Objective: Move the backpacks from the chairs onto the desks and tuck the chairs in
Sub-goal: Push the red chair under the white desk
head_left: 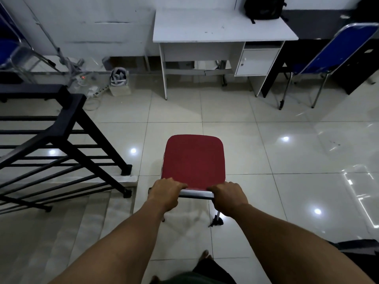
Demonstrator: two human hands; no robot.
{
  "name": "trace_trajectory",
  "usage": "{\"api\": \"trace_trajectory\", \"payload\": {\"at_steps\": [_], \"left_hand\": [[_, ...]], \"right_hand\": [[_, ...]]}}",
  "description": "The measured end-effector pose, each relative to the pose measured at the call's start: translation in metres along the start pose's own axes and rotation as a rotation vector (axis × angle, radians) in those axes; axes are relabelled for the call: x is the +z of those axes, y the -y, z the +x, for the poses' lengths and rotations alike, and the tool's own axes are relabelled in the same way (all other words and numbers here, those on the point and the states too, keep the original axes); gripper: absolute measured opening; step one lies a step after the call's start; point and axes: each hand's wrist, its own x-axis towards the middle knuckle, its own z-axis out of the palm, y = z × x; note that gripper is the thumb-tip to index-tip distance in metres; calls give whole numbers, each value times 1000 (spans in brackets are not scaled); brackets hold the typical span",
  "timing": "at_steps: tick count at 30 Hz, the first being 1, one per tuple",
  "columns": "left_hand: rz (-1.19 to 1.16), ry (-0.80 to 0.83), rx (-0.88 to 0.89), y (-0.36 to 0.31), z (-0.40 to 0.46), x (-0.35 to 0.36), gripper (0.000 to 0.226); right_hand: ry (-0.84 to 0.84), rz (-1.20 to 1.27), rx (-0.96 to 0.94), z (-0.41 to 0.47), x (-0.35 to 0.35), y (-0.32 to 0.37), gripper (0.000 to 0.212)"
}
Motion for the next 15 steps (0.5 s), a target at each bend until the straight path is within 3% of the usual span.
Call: {"api": "trace_trajectory", "payload": {"at_steps": [15], "left_hand": [[-11, 12, -43, -15, 77, -24, 58]], "right_hand": [[49, -31, 3, 58, -32, -57, 34]]}}
